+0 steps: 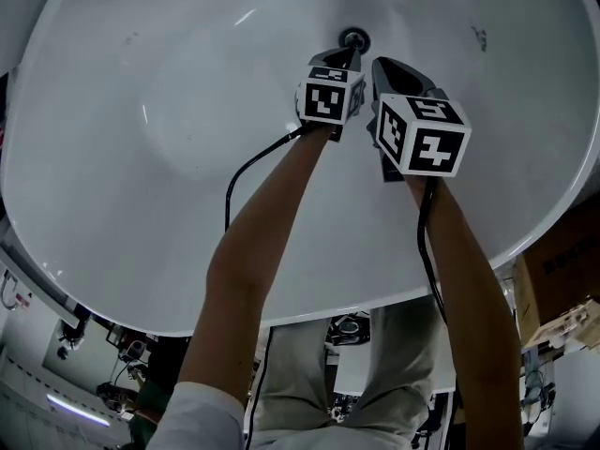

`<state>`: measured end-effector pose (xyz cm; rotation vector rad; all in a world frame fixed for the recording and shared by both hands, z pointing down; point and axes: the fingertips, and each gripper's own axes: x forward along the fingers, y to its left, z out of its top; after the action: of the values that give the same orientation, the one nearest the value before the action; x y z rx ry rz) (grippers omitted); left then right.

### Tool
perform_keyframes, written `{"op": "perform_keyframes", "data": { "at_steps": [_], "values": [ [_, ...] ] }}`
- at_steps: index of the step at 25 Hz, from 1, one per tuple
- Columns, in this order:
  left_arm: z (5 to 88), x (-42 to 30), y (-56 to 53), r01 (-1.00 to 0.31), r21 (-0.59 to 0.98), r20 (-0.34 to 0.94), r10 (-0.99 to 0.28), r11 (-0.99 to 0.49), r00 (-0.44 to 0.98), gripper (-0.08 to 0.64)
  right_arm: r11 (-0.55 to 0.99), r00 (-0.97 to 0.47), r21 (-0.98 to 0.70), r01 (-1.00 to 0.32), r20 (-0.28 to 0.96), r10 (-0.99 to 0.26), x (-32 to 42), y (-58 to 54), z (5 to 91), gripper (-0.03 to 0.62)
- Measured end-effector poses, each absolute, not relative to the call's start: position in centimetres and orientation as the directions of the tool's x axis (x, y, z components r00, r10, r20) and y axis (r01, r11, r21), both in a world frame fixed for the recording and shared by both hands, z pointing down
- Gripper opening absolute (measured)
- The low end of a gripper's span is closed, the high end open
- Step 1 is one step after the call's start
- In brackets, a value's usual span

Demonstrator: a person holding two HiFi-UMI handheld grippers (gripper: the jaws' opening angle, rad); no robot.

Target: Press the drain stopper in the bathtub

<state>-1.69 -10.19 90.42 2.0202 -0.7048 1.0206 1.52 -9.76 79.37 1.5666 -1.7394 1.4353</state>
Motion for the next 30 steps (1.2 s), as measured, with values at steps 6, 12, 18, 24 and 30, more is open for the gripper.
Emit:
{"op": "perform_keyframes", "data": {
  "at_steps": [6,12,18,24,30],
  "values": [
    [92.7,-1.2,-11.0,-0.745,0.344,0.851,-0.146,-0.572,0.504,0.000,-0.123,-0.311,-0.408,-0.905,0.830,-0.463,1.7,-9.5,82.1,0.006],
    [94.6,-1.1,-11.7,-0.741,0.317,0.869,-0.132,-0.592,0.477,0.000,-0.127,-0.314,-0.410,-0.903,0.834,-0.454,1.8,-9.7,83.2,0.006],
    [96.4,-1.0,-12.0,-0.744,0.332,0.885,-0.081,-0.580,0.458,0.000,-0.115,-0.331,-0.424,-0.898,0.825,-0.458,1.4,-10.1,83.5,0.006],
    [97.0,-0.9,-12.1,-0.751,0.324,0.890,-0.082,-0.576,0.448,0.000,-0.133,-0.324,-0.427,-0.895,0.824,-0.464,2.0,-10.0,83.8,0.006],
    [97.3,-0.7,-12.2,-0.759,0.339,0.898,-0.048,-0.556,0.436,-0.003,-0.166,-0.308,-0.422,-0.891,0.831,-0.463,2.5,-9.8,84.2,0.006]
  ]
}}
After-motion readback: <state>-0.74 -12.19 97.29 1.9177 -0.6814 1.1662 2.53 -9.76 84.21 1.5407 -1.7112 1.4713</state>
